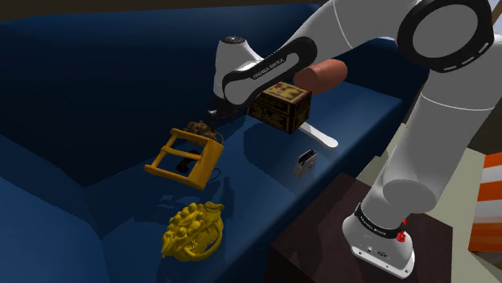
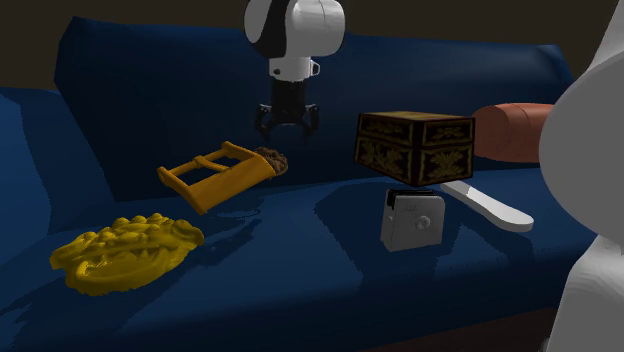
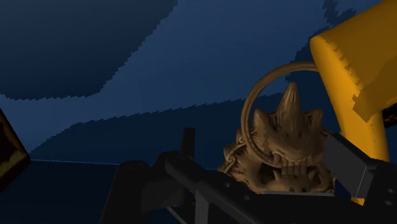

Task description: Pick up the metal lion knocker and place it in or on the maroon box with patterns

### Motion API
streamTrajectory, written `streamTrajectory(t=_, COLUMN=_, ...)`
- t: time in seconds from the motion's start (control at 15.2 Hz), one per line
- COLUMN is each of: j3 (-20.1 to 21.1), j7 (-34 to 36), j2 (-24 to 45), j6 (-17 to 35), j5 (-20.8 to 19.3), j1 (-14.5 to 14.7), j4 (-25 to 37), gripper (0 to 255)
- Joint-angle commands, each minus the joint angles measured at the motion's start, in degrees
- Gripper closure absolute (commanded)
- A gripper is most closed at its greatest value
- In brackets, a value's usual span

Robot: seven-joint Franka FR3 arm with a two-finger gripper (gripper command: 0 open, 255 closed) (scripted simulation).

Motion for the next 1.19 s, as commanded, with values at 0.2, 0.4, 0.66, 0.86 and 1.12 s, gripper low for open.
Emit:
streamTrajectory(t=0.2, j3=-0.2, j7=1.1, j2=3.6, j6=3.1, j5=-1.4, j1=0.2, j4=0.8, gripper=0)
streamTrajectory(t=0.4, j3=-0.5, j7=1.7, j2=5.9, j6=5.2, j5=-2.2, j1=0.3, j4=0.9, gripper=0)
streamTrajectory(t=0.66, j3=-0.5, j7=1.7, j2=5.9, j6=5.2, j5=-2.2, j1=0.3, j4=0.9, gripper=0)
streamTrajectory(t=0.86, j3=-0.5, j7=1.7, j2=5.9, j6=5.2, j5=-2.2, j1=0.3, j4=0.9, gripper=0)
streamTrajectory(t=1.12, j3=-0.5, j7=1.7, j2=5.9, j6=5.2, j5=-2.2, j1=0.3, j4=0.8, gripper=255)
